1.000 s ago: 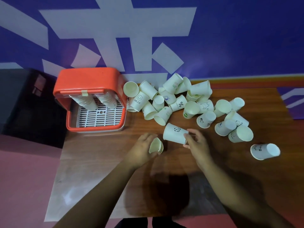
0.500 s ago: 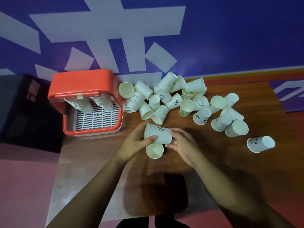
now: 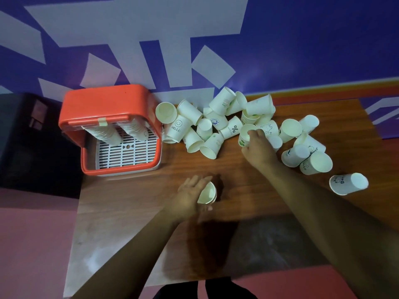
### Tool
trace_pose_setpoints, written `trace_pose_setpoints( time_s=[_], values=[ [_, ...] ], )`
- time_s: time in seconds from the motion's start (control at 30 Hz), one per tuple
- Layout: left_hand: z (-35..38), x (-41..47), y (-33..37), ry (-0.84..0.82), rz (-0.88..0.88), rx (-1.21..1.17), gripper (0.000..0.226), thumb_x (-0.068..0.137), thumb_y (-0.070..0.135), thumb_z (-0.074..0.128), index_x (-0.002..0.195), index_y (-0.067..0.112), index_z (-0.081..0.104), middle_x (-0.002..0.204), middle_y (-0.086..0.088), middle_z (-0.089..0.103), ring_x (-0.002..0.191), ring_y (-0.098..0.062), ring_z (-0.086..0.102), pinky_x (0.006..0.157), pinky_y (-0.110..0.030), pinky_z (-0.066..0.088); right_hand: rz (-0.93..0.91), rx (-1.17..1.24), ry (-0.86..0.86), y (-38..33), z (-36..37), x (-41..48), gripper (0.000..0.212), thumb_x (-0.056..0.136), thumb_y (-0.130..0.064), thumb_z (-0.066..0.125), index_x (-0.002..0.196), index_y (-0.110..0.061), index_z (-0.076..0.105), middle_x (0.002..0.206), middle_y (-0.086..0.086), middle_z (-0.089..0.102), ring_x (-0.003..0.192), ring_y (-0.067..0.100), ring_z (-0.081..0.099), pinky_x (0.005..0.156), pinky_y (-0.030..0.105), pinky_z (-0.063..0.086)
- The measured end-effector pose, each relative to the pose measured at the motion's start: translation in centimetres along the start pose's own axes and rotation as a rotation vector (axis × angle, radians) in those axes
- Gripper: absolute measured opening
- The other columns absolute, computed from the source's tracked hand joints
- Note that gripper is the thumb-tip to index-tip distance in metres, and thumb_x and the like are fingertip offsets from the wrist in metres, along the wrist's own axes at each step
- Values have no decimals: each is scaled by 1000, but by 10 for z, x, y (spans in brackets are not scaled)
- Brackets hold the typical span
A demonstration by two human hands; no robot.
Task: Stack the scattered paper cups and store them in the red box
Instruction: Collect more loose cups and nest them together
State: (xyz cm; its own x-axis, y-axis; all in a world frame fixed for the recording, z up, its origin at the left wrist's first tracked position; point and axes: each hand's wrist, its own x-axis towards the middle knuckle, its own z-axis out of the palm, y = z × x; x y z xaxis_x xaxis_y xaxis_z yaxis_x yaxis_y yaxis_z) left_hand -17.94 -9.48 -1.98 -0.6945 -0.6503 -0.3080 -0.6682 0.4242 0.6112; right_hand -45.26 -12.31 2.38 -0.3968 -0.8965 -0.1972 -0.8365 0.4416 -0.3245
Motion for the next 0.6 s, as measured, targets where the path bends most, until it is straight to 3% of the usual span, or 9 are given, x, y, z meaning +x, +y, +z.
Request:
trace_pose_setpoints(
  time_s=[0.1, 0.17, 0.3, 0.37, 0.43, 0.5, 0.6],
  values=[
    [13, 1, -5, -50, -30, -10, 94, 77, 39, 83, 156, 29, 31, 151, 2, 37, 134, -24, 40, 108, -41, 42, -14, -70, -64, 9, 8, 14, 42, 89, -10, 56, 129, -2, 49, 128, 17, 52, 114, 35, 57, 91, 43, 49],
    [17, 2, -7, -37, -33, -32, 99, 76, 41, 84, 157, 31, 28, 156, 4, 33, 138, -23, 38, 111, -44, 41, -33, -123, -82, 14, 12, 18, 29, 88, -8, 55, 117, -2, 56, 116, 16, 58, 108, 33, 58, 87, 42, 51],
    [12, 6, -11, -9, -46, -78, 111, 68, 69, 74, 158, 34, 20, 163, 5, 24, 147, -21, 31, 116, -47, 37, -121, -243, -68, 24, 20, 14, 24, 89, -6, 56, 113, -7, 59, 109, 11, 58, 102, 30, 57, 80, 47, 53],
    [3, 10, -7, 52, -103, -170, 99, 75, 68, 72, 156, 30, 29, 156, 3, 32, 143, -18, 35, 115, -36, 35, -147, -241, -29, 28, 23, 11, 25, 87, -7, 60, 112, -7, 56, 109, 11, 57, 101, 31, 56, 79, 47, 52],
    [-10, 20, -4, 167, -175, -219, 74, 87, 51, 72, 148, 21, 42, 141, -2, 43, 134, -19, 45, 106, -27, 35, -146, -235, -5, 31, 24, 11, 23, 88, -8, 61, 110, -5, 57, 110, 13, 57, 100, 31, 56, 81, 44, 51],
    [-24, 38, -3, 263, -213, -156, 59, 93, 42, 69, 140, 13, 48, 133, -7, 47, 126, -24, 49, 98, -26, 36, -140, -259, 1, 32, 25, 14, 22, 89, -11, 62, 110, -5, 58, 112, 14, 57, 101, 31, 56, 82, 43, 51],
    [-42, 75, 2, 279, -208, -58, 58, 94, 39, 67, 140, 9, 47, 137, -10, 48, 126, -26, 49, 102, -33, 40, -120, -297, 10, 31, 29, 22, 25, 91, -14, 61, 114, -3, 60, 117, 16, 53, 103, 32, 55, 82, 42, 49]
  ],
)
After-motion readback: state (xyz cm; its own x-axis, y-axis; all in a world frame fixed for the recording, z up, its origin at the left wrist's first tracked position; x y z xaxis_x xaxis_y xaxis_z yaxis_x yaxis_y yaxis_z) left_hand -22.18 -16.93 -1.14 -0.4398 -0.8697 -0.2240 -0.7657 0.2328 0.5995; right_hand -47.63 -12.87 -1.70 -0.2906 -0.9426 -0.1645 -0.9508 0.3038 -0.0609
